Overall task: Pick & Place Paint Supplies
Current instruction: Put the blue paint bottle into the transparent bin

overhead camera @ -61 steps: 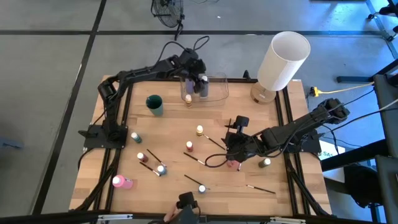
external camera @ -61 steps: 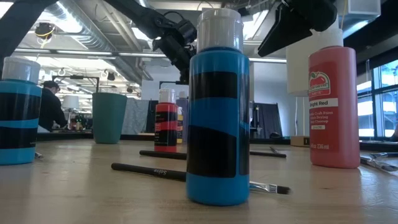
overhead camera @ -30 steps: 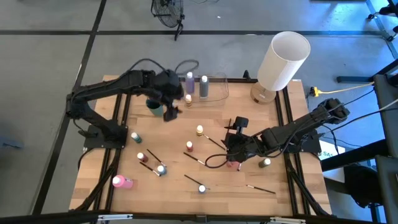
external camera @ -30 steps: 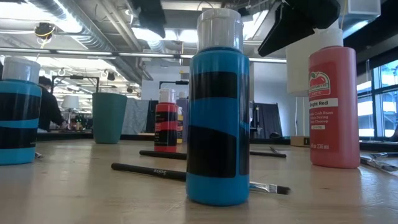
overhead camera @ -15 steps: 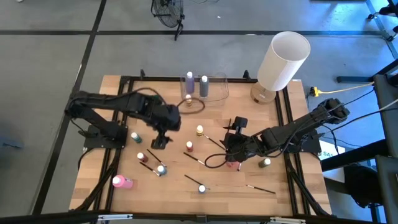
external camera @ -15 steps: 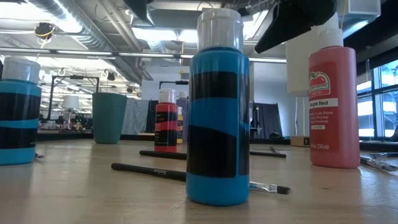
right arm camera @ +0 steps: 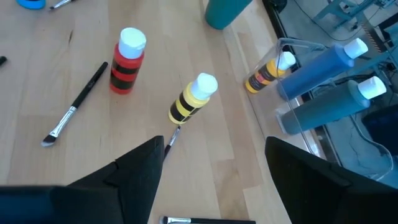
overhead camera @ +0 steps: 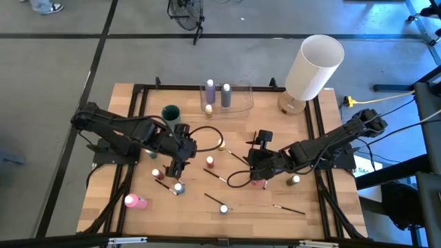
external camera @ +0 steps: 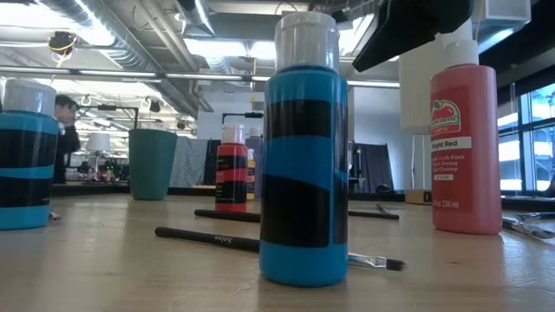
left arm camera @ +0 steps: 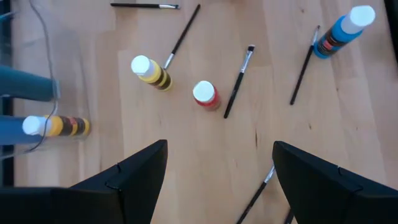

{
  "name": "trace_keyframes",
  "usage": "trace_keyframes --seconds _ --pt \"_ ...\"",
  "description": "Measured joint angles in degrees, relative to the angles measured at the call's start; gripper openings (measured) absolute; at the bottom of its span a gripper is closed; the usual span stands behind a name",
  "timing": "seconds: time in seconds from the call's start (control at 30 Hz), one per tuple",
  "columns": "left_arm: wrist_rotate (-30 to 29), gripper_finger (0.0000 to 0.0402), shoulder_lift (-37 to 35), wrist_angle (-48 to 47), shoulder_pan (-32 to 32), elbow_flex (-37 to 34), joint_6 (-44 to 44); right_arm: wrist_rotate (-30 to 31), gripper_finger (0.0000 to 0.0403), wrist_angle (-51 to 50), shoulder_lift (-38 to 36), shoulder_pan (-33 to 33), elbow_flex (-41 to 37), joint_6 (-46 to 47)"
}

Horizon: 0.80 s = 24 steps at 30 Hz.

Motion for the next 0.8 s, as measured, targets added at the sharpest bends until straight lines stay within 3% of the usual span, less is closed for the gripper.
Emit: trace_keyframes --seconds 0.3,0.53,0.67,0.8 --pt "3.2 0.0288 0.0 -0.3 -4.2 0.0 -12.0 0.0 0.0284 -0.2 0.0 0.0 0.0 0.0" --pt "-0.8 0.0288 0.5 -0.8 -8.8 0.0 -28.5 0.0 0.0284 0.2 0.0 -0.1 0.0 0.0" --pt "-2.4 0.0288 2.2 -1.6 -11.3 0.0 -26.7 -0.2 0.0284 1.6 0.0 -0.5 0.0 -1.1" --pt "-1.6 0.0288 5.5 -3.4 -14.1 0.0 -16.3 -3.1 0.0284 3.2 0.0 -1.4 0.0 -2.2"
